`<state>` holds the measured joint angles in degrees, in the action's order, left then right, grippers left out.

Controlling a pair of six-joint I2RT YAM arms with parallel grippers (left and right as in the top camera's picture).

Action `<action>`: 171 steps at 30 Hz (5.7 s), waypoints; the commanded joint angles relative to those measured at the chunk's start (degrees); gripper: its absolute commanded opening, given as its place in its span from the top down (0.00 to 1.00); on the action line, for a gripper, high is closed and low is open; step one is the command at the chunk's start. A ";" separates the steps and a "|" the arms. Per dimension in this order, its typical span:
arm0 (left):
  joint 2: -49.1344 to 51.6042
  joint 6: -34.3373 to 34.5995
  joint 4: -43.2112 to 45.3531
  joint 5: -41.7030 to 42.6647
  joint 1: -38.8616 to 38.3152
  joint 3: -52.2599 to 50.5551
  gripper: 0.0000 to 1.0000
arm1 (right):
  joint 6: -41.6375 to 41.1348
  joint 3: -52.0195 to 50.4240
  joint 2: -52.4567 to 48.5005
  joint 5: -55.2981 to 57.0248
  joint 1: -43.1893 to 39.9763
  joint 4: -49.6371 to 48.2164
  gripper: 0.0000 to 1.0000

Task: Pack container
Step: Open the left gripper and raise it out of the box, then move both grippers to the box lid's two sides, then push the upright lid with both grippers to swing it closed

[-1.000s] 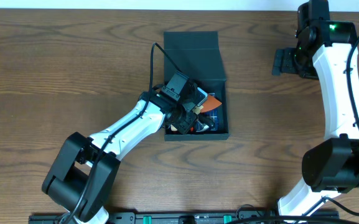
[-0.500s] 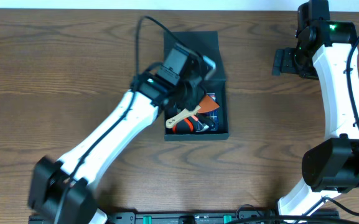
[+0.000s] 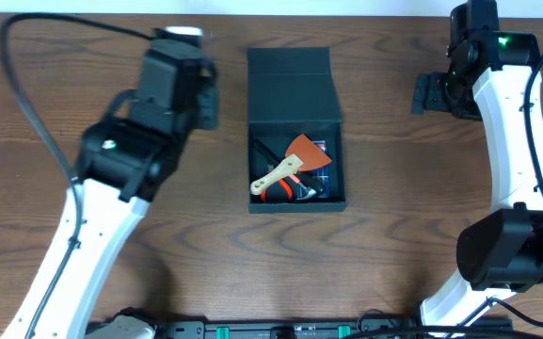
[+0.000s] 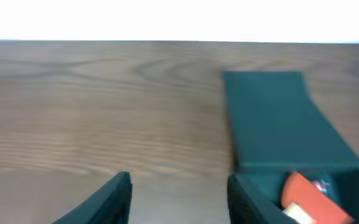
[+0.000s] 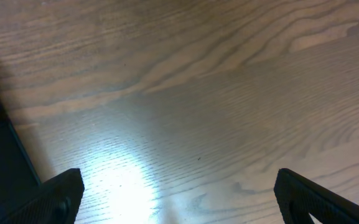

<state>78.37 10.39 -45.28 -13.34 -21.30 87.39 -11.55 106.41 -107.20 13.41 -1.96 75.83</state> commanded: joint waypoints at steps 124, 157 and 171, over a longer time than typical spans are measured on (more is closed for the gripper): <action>59.12 -9.18 30.42 78.25 17.62 0.66 0.94 | 6.86 -15.78 -23.28 -61.72 0.59 -45.90 0.99; 59.12 -0.96 40.52 86.51 17.35 0.68 0.94 | 7.56 -15.78 -24.50 -61.66 3.85 -47.17 0.99; 59.10 6.88 51.10 93.72 17.35 0.76 0.94 | 8.81 -15.02 -24.50 -63.39 3.13 -49.92 0.99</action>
<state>136.53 15.53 4.99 75.96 -3.90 87.42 -4.05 90.52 -131.11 -47.35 1.45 26.09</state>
